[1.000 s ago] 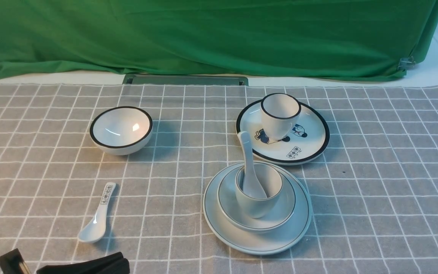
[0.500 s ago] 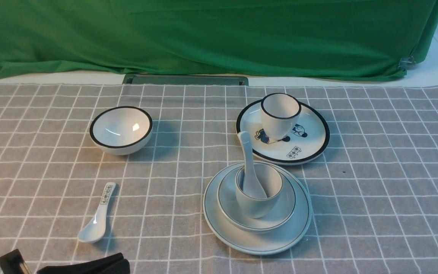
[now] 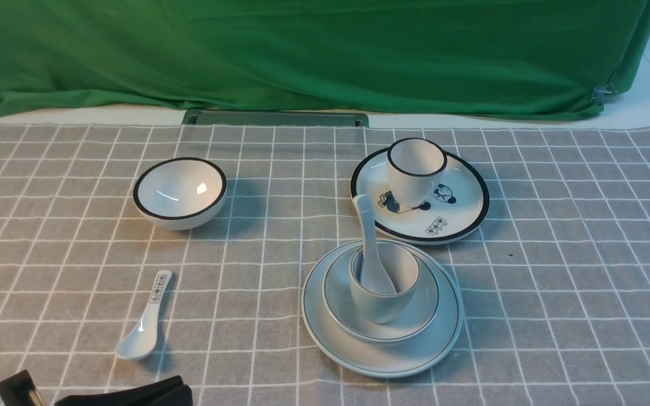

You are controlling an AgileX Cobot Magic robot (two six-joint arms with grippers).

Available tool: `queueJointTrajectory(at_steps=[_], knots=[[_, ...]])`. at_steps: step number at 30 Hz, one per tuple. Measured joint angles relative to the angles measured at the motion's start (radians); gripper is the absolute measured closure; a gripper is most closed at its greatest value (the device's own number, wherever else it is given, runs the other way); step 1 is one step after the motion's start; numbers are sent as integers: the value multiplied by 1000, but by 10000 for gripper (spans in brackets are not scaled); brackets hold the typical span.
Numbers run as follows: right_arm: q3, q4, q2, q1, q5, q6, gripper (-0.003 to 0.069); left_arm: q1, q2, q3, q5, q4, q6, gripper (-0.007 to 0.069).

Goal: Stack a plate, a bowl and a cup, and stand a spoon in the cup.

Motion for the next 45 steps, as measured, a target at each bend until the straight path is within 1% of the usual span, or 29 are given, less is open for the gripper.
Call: queueJointTrajectory(at_steps=[4, 8, 10, 12, 16, 17, 18, 23, 26, 27, 28, 30, 31, 32, 34, 36, 45], knots=[[0, 0, 0, 0, -1, 0, 582, 0, 0, 9, -14, 3, 6, 612], [0, 0, 0, 0, -1, 2, 572, 2, -1, 53, -113, 15, 128, 611], [0, 0, 0, 0, -1, 4, 568, 2, -9, 60, -160, 15, 158, 610], [0, 0, 0, 0, -2, 5, 560, 13, -41, 60, -173, 16, 184, 610], [0, 0, 0, 0, -3, 7, 551, 104, -101, 61, -156, -15, 209, 608], [0, 0, 0, 0, -4, 7, 546, 178, -127, 61, -140, -60, 211, 608], [0, 0, 0, 0, -4, 7, 543, 229, -145, 61, -116, -86, 207, 608], [0, 0, 0, 0, -4, 7, 534, 477, -258, 61, 10, -109, 157, 608], [0, 0, 0, 0, -4, 7, 530, 604, -347, 61, 82, -110, 148, 608], [0, 0, 0, 0, -4, 8, 529, 660, -399, 61, 129, -110, 148, 608], [0, 0, 0, 0, -4, 8, 529, 675, -412, 61, 145, -110, 148, 608], [0, 0, -1, 0, -7, 8, 521, 751, -452, 61, 244, -110, 148, 608], [0, 1, -1, 0, -7, 8, 520, 768, -456, 61, 289, -110, 148, 608], [0, 1, -1, 0, -7, 8, 519, 772, -456, 61, 298, -110, 148, 608], [0, 1, -1, 0, -5, 8, 518, 809, -457, 61, 409, -115, 132, 608], [0, 1, -1, 0, -3, 8, 515, 826, -457, 61, 459, -122, 123, 608], [0, 0, -1, 0, -5, 9, 505, 838, -457, 61, 463, -125, 121, 608]])
